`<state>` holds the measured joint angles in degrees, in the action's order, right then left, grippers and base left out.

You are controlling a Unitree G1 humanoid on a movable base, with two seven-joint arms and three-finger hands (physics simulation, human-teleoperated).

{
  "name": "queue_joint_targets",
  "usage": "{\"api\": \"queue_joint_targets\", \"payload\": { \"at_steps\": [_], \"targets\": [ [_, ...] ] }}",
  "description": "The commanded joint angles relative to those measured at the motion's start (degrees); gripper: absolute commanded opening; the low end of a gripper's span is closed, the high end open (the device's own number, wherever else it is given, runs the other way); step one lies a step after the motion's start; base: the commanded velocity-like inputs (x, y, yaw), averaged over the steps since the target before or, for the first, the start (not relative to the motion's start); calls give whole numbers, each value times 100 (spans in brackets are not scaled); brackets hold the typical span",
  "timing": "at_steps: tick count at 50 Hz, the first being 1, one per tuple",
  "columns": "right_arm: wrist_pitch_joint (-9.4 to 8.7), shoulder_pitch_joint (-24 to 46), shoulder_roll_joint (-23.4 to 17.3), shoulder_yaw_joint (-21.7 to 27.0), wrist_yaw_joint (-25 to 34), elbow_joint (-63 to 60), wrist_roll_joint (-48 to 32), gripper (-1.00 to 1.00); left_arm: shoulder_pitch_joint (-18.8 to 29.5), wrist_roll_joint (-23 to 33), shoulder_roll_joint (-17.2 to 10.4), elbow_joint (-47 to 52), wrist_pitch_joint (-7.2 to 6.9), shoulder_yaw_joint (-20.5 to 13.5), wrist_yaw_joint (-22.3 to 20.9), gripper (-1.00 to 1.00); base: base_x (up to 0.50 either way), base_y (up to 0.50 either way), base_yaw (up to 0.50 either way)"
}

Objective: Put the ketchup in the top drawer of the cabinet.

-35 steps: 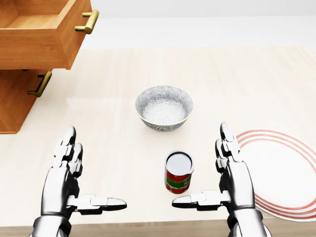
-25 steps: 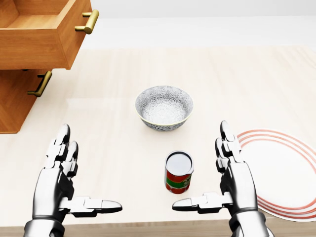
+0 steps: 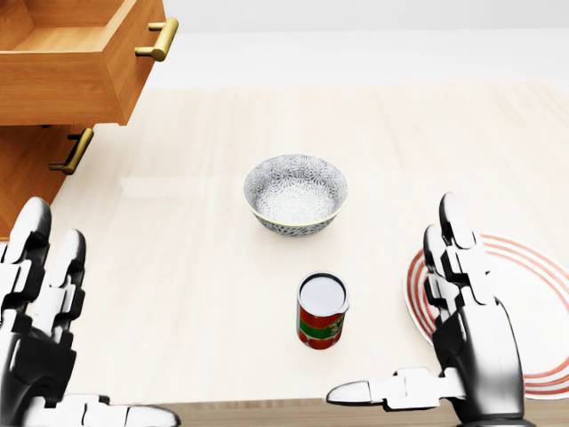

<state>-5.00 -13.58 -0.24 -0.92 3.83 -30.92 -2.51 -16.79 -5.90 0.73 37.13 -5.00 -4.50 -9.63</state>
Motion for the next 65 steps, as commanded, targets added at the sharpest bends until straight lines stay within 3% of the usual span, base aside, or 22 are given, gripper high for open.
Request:
{"api": "queue_joint_targets", "payload": {
  "at_steps": [1, 8, 18, 52, 65],
  "targets": [
    [0, -487, 66, -74, -15, -1127, 70, 100, -570, -286, 170, 1183, 0, -240, -344, 100, 0, 0, 0],
    [0, -553, -11, -276, -143, -1472, 29, 100, -624, -507, 314, 1552, 0, -534, -550, 100, 0, 0, 0],
    [0, -585, -126, -460, -119, -1325, 124, 100, -628, -618, 444, 1709, 0, -683, -702, 100, 33, 0, 0],
    [0, -561, -95, -382, -120, -1301, 131, 100, -655, -632, 461, 1720, 0, -641, -773, 100, 50, 0, 0],
    [0, -544, -117, -433, -138, -1236, -330, 100, -691, -657, 479, 1739, 0, -657, -800, 100, 1, 9, 0]
  ]
}}
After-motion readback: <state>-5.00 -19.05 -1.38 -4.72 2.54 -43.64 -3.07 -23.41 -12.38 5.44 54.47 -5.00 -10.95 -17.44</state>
